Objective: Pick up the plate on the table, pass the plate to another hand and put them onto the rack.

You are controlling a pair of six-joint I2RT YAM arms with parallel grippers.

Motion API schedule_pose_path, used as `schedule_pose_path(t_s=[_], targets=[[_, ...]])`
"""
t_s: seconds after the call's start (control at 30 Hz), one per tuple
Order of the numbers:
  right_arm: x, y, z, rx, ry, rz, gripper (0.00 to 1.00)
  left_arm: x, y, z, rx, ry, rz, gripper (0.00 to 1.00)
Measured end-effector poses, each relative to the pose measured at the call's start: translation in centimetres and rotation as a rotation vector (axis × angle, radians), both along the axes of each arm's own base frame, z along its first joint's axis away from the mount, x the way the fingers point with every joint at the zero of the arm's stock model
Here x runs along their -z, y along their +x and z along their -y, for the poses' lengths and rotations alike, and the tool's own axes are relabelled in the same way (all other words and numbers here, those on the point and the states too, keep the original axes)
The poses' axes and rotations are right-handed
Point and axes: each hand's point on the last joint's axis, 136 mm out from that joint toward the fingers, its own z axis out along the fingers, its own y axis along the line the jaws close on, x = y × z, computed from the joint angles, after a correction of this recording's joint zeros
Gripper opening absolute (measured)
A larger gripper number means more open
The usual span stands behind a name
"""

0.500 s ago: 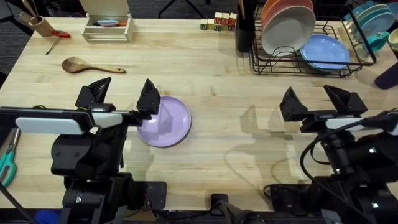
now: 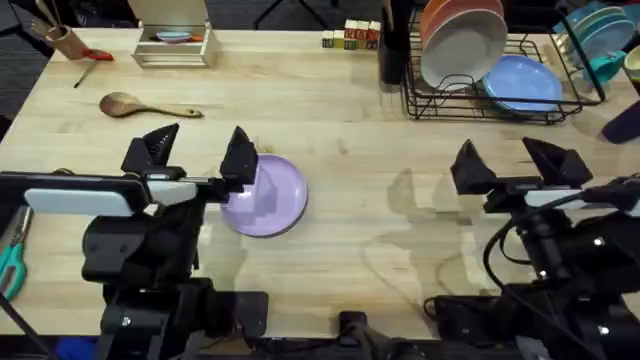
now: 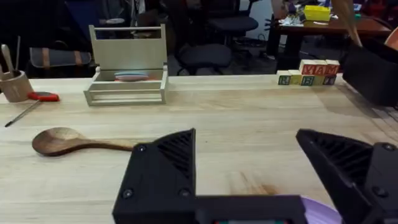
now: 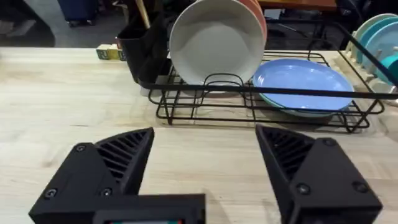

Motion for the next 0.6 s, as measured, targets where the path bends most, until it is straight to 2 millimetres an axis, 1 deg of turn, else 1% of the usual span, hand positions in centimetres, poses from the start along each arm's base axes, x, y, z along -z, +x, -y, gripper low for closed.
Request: schedule_pose_path(t_s=[0.17,0.23,0.33,0.4,0.5,0.6], targets=[[0.0,0.0,0.0,0.003,0.012,-0.005,0.995,0.1,-0.1,0.0,0.000,0.000,-0.021,0.993],[0.0,-0.2,0.1,0.009,0.022,-0.025,0.995,-0.3,-0.5,0.0,0.000,0.000,-0.049,0.993],[-0.2,-1.0,0.3,0.021,0.028,-0.093,0.995,-2.5,-1.4,0.0,0.000,0.000,-0.069,0.995],[-1.1,-1.6,0.3,0.026,0.030,-0.132,0.994,-4.8,-2.1,0.0,0.000,0.000,-0.071,0.994],[-3.5,-2.4,0.4,0.030,0.032,-0.163,0.994,-7.7,-2.8,0.0,0.000,0.000,-0.085,0.994],[-6.0,-2.8,0.4,0.032,0.035,-0.196,0.995,-9.6,-2.7,0.0,0.000,0.000,-0.140,0.994]])
